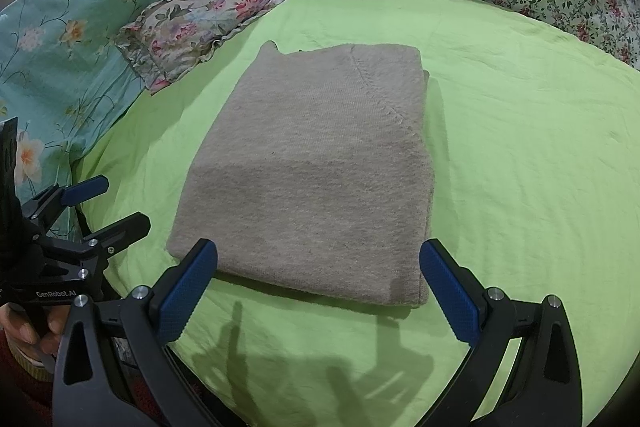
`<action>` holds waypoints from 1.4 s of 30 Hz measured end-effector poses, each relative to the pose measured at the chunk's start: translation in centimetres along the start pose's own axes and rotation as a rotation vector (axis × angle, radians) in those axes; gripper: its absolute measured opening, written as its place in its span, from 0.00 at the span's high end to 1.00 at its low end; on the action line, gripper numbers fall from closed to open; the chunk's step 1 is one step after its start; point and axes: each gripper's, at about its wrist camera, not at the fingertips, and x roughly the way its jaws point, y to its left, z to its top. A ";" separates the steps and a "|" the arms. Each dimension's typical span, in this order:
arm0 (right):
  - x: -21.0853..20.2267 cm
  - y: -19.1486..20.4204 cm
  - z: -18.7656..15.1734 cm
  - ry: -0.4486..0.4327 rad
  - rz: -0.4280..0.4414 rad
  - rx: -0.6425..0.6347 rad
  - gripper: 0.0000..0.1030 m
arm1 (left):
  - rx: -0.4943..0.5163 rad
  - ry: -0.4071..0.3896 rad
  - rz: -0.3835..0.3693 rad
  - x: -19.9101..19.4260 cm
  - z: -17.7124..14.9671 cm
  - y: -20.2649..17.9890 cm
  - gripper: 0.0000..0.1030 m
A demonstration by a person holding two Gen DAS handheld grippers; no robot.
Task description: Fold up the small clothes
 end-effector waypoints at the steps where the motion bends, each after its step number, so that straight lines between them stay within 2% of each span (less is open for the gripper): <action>1: 0.0 0.0 0.0 0.000 0.000 0.000 0.02 | 0.000 0.000 0.001 0.0 0.0 0.0 0.01; 42: -0.1 0.1 0.6 -0.003 0.005 -0.006 0.02 | 0.006 0.002 -0.013 0.1 0.6 0.2 0.01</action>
